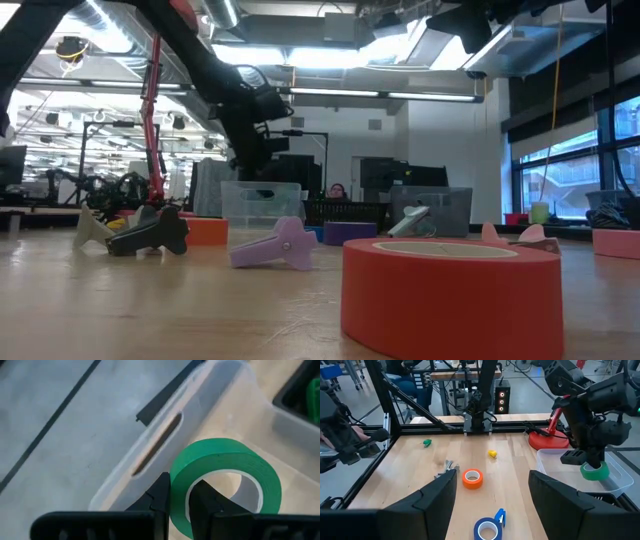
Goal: Pick and place Stapler, Stapler remover, tape
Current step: Put the top green tape into the transparent bin
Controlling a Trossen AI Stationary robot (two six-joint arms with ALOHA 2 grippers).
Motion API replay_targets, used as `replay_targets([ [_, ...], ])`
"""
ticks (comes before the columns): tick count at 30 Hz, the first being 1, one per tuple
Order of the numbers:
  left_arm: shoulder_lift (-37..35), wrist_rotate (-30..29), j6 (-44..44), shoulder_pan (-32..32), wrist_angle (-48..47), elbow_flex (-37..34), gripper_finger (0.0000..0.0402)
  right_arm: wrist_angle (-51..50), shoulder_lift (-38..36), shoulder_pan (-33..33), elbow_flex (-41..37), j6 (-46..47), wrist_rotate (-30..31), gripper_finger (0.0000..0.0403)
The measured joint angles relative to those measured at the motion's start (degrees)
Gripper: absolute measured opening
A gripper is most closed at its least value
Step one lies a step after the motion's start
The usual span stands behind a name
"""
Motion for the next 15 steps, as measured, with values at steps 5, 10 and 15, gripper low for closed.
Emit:
replay_targets([
  [5, 0.0, 0.7, 0.2, 0.1, -0.5, 0.0, 0.0031, 0.0, 0.0, 0.0, 0.0, 0.0, 0.0, 0.0249],
  [10, 0.9, 0.5, 0.2, 0.1, -1.6, 0.0, 0.0034, 0.0, 0.0, 0.0, 0.0, 0.0, 0.0, 0.0249],
  [15, 1.8, 0.4, 1.9, -0.1, -2.8, 0.0, 0.0067, 0.0, 0.0, 0.0, 0.0, 0.0, 0.0, 0.0249],
])
